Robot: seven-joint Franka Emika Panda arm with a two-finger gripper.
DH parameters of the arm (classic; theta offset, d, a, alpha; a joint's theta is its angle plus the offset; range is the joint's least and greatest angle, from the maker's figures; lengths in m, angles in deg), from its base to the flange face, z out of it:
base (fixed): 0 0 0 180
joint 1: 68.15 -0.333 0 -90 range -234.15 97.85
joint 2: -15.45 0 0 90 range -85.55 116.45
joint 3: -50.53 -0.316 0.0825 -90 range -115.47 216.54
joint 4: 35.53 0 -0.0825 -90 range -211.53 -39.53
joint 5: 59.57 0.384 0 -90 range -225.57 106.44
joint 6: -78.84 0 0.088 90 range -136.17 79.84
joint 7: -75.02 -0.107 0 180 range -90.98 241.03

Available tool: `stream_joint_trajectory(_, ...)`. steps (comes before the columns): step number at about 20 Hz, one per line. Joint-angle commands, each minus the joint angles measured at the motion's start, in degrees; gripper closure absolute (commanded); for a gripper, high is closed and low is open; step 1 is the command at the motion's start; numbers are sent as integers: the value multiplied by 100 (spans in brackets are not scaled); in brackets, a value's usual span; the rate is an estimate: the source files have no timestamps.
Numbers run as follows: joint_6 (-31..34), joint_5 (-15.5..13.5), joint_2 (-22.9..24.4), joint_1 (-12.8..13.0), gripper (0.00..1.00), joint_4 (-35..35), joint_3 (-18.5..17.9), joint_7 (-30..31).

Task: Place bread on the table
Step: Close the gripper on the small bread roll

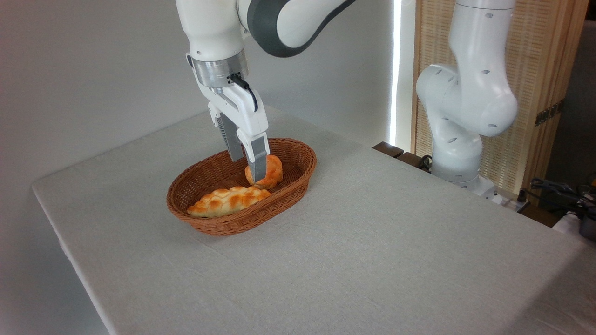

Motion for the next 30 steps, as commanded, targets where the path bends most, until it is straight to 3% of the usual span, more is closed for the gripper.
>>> stream_joint_trajectory(1,-194,-81,226,558,0,-444,-85,489)
stream_joint_trajectory(10,-659,-81,244,1025,0,-1165,-76,639)
stream_joint_trajectory(13,-1029,-265,244,1095,2,-1411,-85,639)
stream_joint_trajectory(14,-1047,-266,244,1095,27,-1429,-85,630)
stream_joint_trajectory(16,-1038,-266,244,1095,50,-1429,-85,613)
stream_joint_trajectory(21,-986,-248,244,1095,57,-1429,-94,586)
stream_joint_trajectory(22,-985,-248,244,1095,68,-1429,-103,569)
stream_joint_trajectory(23,-942,-187,244,1095,92,-1429,-103,525)
stream_joint_trajectory(24,-855,-178,296,1095,96,-1421,-103,481)
stream_joint_trajectory(26,-705,-169,358,1086,70,-1403,-129,481)
stream_joint_trajectory(27,-696,-151,358,1086,72,-1403,-129,481)
stream_joint_trajectory(28,-695,-151,367,1086,83,-1403,-129,481)
stream_joint_trajectory(30,-695,-151,358,1086,93,-1403,-138,481)
